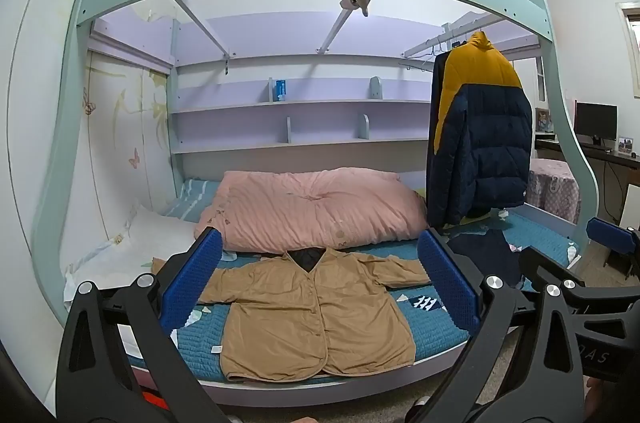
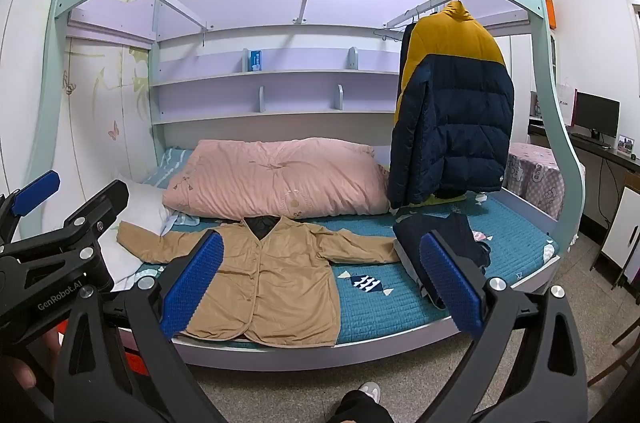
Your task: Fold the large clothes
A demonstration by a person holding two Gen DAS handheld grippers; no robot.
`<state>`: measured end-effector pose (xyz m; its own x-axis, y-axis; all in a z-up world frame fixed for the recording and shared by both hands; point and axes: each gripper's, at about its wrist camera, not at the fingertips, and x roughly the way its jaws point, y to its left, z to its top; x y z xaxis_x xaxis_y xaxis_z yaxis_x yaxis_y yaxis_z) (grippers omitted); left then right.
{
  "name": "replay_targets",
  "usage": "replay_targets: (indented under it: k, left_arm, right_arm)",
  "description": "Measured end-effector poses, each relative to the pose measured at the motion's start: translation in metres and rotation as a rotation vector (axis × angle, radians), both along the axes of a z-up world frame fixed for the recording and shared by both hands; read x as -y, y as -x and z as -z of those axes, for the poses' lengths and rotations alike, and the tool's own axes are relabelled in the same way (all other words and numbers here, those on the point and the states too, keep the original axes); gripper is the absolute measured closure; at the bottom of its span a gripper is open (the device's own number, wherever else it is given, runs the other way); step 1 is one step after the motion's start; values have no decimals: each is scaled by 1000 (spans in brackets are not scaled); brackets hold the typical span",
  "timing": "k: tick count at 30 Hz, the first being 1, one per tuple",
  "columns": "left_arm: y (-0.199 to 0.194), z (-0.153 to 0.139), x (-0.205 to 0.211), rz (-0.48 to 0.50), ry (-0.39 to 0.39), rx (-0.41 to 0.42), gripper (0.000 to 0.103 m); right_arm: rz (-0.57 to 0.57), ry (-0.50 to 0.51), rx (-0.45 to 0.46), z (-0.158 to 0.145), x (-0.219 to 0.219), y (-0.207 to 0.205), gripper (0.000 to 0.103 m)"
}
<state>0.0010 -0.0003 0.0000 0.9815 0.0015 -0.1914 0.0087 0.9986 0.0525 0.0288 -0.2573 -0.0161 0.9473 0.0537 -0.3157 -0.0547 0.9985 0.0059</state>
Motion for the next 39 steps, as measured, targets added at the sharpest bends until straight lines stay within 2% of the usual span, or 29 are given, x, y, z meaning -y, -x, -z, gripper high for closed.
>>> replay_targets:
  k: [39]
  left_arm:
    - [1, 0, 0, -1, 2, 17, 5]
  right_arm:
    - [-3, -7, -3, 3, -1, -1, 8]
